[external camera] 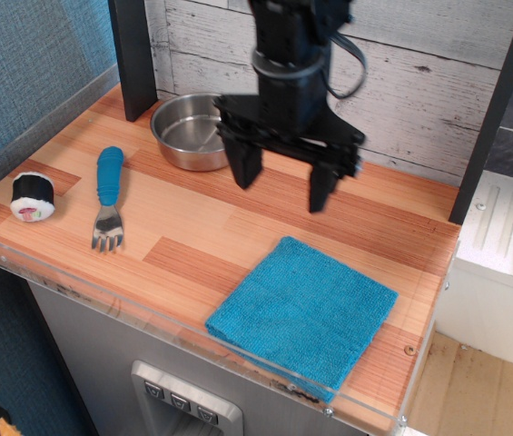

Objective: Put silver pan on top of blue cloth

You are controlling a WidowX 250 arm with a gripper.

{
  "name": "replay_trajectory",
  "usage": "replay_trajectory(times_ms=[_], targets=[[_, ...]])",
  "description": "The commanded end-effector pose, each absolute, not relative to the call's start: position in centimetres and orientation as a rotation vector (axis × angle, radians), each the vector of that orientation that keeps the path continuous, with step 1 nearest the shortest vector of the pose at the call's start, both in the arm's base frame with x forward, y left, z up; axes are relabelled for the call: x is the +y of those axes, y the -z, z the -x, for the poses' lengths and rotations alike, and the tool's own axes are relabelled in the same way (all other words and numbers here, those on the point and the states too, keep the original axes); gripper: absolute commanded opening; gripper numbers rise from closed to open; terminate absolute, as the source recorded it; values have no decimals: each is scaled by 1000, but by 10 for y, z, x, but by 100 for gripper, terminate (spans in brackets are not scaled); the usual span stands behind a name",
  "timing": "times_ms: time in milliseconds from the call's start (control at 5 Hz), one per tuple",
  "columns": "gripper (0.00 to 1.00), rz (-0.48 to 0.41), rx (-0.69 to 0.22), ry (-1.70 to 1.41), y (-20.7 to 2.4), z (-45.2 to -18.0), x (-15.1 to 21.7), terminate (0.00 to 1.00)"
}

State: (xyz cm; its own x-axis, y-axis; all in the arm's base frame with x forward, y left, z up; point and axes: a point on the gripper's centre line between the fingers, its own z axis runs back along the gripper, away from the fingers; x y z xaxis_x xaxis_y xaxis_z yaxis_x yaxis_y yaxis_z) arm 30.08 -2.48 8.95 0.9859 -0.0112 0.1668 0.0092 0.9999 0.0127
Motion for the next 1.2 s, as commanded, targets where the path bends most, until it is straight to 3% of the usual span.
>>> replay_trajectory(times_ms=[0,400,600,1000], targets=[[100,-126,-265,46,-111,-333,11,0],[100,-218,-353,97,-113,-375,48,0],[100,-223,-334,157,-101,-388,60,0],[100,-164,-213,316,-75,-387,67,0]])
